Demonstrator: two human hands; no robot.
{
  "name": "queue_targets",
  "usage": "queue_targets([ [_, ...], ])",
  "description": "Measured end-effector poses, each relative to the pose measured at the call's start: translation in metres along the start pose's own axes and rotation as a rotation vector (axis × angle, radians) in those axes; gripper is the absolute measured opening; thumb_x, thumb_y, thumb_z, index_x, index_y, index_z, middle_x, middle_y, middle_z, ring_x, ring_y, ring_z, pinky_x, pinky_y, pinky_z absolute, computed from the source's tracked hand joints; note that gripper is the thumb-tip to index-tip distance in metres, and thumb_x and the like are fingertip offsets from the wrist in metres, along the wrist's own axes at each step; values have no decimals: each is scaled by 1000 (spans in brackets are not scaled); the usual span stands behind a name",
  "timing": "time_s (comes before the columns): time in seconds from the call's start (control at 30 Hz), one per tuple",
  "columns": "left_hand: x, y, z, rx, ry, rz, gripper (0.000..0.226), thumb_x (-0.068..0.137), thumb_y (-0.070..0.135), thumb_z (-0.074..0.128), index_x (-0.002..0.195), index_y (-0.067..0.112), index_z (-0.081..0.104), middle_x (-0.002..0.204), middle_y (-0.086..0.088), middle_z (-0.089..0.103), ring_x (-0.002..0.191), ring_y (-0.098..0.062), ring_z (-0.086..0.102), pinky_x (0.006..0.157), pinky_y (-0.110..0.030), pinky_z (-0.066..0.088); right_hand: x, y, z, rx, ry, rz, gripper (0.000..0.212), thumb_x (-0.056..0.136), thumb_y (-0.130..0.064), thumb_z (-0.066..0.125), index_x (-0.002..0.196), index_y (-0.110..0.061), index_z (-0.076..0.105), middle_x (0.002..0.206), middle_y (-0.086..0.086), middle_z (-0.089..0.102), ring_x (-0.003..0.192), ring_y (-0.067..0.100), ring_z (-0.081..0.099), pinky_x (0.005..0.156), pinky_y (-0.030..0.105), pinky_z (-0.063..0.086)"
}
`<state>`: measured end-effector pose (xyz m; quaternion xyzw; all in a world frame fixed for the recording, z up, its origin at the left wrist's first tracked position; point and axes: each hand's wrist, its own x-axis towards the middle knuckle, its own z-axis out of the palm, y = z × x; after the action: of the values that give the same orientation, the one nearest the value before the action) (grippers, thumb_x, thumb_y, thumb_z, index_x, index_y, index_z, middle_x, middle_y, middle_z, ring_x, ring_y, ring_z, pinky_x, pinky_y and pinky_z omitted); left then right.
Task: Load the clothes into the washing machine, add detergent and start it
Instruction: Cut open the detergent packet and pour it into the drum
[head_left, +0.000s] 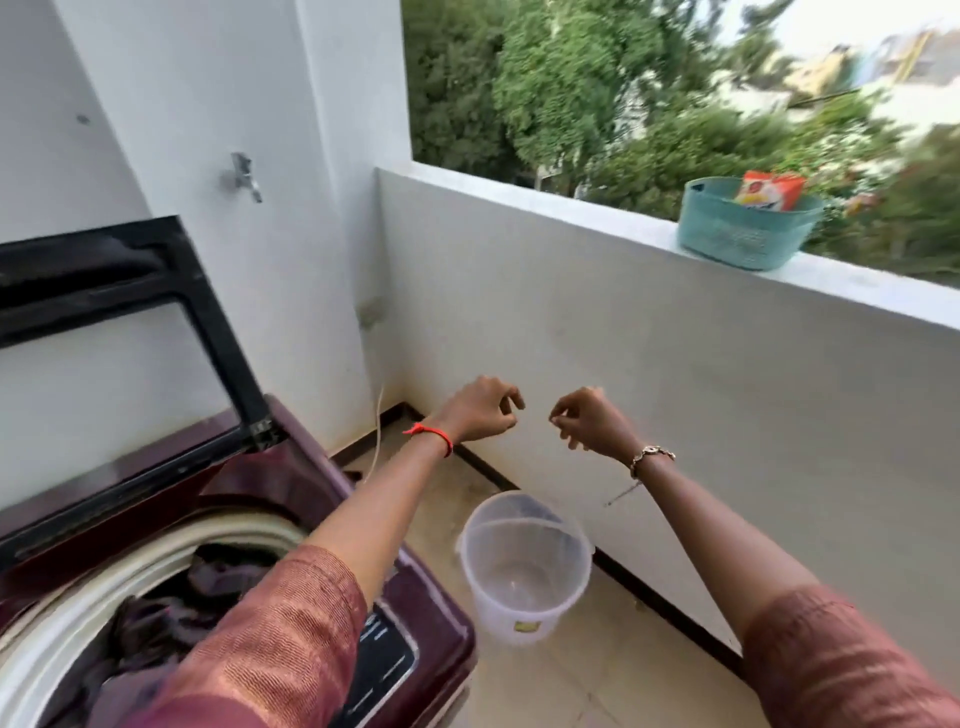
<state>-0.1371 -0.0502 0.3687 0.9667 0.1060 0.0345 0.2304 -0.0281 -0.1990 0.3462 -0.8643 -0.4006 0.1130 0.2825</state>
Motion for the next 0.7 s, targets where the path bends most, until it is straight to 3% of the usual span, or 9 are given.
queue_targets([
  [0.3,126,104,20,-26,40,170,24,85,10,58,107,9,67,98,-9,71,90,-23,65,82,-30,50,1,102,-116,14,133,106,15,87,-8,55,83,0,68,65,13,64,48,20,59,38,10,39],
  [0.5,191,162,14,-145,139,285,21,81,3,57,98,4,70,92,-12,72,85,-23,68,82,-34,54,21,129,-189,22,355,91,18,87,-15,57,76,-5,68,58,6,64,48,20,63,42,19,43],
  [0.63,234,184,0,-161,192,342,21,83,2,57,99,1,70,95,-13,72,87,-21,67,77,-19,48,44,135,-232,29,498,58,21,88,-13,56,69,-8,64,59,11,65,46,22,60,39,16,41],
  [0.7,257,193,-9,-200,240,375,19,82,1,58,97,-1,70,94,-15,72,86,-23,67,75,-14,45,57,138,-251,4,579,60,24,87,-14,56,68,-4,64,60,13,67,47,24,61,43,22,45],
])
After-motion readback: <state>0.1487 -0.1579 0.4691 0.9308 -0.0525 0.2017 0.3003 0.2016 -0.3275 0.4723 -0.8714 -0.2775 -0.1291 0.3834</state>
